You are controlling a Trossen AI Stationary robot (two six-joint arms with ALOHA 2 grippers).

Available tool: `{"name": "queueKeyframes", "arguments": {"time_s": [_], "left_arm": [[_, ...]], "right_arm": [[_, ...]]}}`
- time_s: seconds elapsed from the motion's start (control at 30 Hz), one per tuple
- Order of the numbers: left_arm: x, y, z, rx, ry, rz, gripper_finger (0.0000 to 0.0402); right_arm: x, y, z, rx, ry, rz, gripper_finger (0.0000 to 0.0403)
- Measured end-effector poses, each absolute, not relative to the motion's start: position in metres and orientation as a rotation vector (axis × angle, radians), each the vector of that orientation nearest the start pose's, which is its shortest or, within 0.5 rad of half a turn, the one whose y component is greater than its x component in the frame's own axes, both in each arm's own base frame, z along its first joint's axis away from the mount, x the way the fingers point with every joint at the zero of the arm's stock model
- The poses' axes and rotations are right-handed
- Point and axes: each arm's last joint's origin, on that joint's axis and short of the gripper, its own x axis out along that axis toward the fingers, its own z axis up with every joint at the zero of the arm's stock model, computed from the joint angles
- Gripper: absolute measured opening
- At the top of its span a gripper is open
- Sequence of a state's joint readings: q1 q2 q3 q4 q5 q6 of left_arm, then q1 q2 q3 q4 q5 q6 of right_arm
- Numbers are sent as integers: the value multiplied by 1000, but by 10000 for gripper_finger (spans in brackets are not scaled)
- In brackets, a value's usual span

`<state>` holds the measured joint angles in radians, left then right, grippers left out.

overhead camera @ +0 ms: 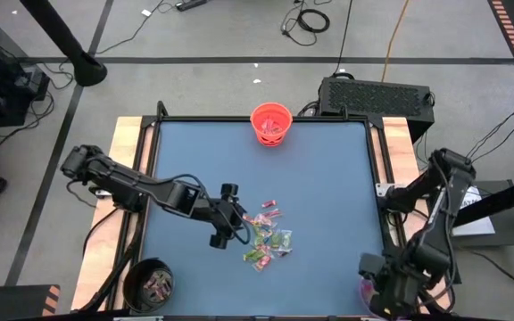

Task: Sort candy by brand, put in halloween buckets
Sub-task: Put the small green gummy into the purple bucket, then put the long orange gummy into the orange bucket

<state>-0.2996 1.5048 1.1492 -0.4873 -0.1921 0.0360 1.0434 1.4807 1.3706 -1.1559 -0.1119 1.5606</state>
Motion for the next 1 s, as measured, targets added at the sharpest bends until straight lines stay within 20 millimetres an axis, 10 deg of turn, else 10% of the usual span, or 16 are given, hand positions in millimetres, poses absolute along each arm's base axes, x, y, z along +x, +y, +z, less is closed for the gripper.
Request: {"name": "queueKeyframes", "arguments": {"time_s": [0.5, 1.0], "left_arm": [[308, -86, 262, 264, 824, -119, 228], [309, -84, 262, 280, 823, -126, 228]], "right_arm": [[129, 241, 303, 691, 1667, -182, 117], [192, 162, 337, 408, 1250, -357, 102]]}}
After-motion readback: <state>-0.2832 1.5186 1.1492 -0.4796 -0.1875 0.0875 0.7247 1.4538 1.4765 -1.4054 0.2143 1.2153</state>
